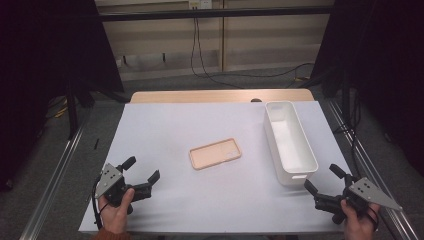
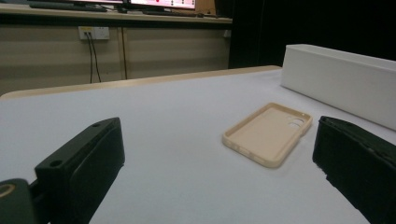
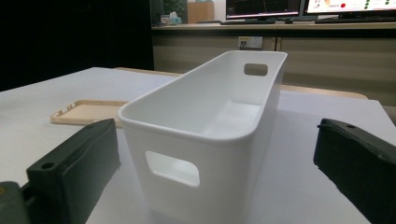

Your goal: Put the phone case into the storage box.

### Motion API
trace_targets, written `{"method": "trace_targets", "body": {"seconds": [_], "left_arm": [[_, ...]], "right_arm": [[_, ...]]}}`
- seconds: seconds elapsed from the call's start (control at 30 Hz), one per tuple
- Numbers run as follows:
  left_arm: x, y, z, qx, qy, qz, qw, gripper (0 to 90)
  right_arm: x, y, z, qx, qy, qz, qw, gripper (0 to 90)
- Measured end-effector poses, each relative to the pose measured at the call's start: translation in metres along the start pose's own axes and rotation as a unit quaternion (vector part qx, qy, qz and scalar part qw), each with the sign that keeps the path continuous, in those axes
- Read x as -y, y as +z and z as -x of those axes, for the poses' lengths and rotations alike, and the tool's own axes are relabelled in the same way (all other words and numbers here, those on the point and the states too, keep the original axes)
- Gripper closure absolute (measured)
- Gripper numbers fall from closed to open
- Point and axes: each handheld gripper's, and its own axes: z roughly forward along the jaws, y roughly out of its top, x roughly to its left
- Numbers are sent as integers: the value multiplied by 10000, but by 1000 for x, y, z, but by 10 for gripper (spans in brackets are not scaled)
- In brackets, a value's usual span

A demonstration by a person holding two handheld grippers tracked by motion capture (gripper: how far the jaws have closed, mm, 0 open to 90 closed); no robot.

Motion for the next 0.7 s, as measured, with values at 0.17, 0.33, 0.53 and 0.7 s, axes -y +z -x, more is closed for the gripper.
{"method": "trace_targets", "body": {"seconds": [0.17, 0.33, 0.53, 0.7], "left_arm": [[0, 0, 1, -21, -21, 32, 10000, 23], [-1, 2, 2, 23, 8, -27, 10000, 23], [-1, 5, 3, 60, 29, -64, 10000, 23], [-2, 8, 4, 128, 43, -101, 9999, 22]], "right_arm": [[1, 1, 1, -1, 17, -5, 10000, 0], [1, 1, 2, 0, 33, 1, 10000, 0], [2, 2, 3, -5, 85, -14, 10000, 0], [3, -1, 1, 14, 55, -44, 10000, 0]]}}
